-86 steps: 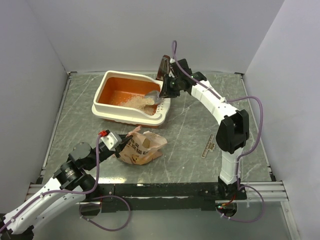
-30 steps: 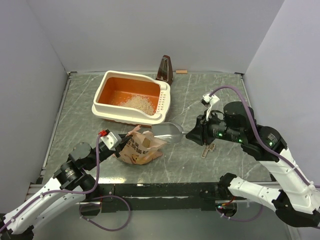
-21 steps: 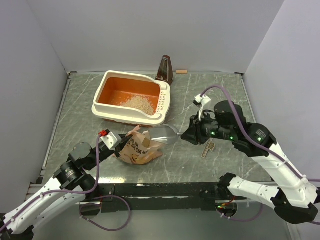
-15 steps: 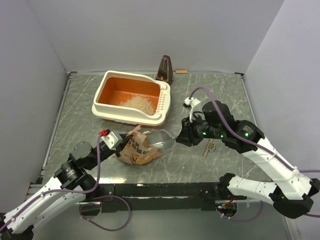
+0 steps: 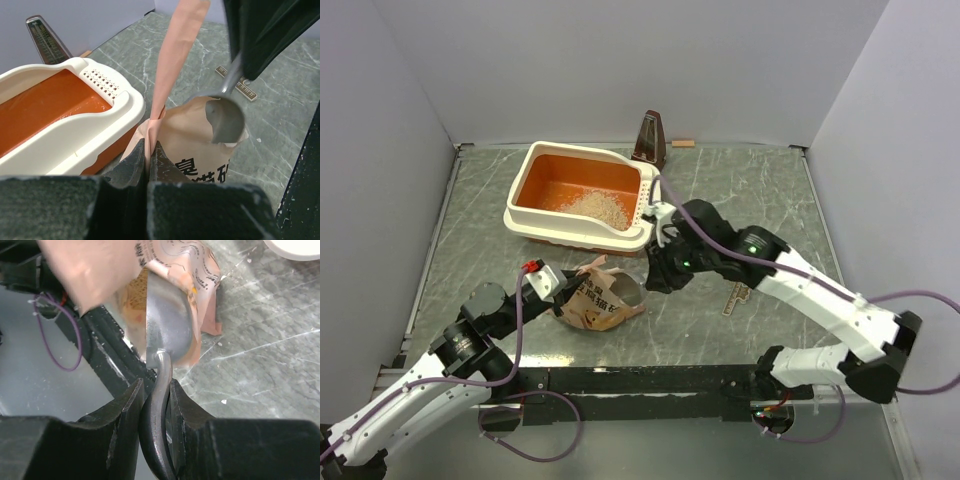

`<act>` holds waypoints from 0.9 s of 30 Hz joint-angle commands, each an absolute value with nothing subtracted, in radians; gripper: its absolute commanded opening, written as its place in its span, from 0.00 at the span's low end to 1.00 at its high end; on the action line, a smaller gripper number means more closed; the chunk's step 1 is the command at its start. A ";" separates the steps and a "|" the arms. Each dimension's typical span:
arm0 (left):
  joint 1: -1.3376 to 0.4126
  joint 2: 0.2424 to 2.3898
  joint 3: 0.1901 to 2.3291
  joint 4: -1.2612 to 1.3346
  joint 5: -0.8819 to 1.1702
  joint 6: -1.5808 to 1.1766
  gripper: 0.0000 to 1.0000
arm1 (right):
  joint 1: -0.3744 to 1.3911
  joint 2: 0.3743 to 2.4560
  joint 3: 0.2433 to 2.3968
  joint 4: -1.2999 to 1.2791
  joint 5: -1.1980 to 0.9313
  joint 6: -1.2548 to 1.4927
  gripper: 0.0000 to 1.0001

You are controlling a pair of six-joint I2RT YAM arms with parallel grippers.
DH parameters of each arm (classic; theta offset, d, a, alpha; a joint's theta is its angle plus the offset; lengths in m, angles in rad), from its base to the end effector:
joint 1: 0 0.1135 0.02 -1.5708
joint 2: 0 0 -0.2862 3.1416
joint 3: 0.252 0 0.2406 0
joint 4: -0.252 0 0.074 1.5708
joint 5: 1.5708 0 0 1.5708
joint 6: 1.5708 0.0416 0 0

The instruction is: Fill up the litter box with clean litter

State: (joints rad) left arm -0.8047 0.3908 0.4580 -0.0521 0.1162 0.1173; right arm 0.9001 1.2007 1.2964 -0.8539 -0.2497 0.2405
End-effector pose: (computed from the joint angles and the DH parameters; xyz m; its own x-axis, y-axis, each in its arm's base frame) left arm 0.0653 -0.0748 0.2998 0.1036 0.0600 -0.9928 0.7894 0.6022 0.1188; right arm 0.1322 0.1832 0.3837 -0.6225 -0.4132 -0.6647 -0.7437 0.5767 0.3380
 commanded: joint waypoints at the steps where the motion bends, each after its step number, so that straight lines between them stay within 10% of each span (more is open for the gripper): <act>1: -0.808 0.383 0.502 0.067 0.137 0.110 0.01 | 0.914 1.298 1.386 -0.893 -0.239 0.258 0.00; 13: -0.808 0.370 0.502 0.071 0.137 0.109 0.01 | 0.913 1.594 1.485 -1.036 -0.178 0.270 0.00; 27: -0.808 0.362 0.495 0.068 0.124 0.118 0.01 | 0.847 1.595 1.099 -0.461 -0.538 0.495 0.00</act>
State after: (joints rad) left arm -0.8047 0.3748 0.4580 -0.0696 0.1165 0.1158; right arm 0.8669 1.5757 1.2476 -0.6216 -0.4721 0.4099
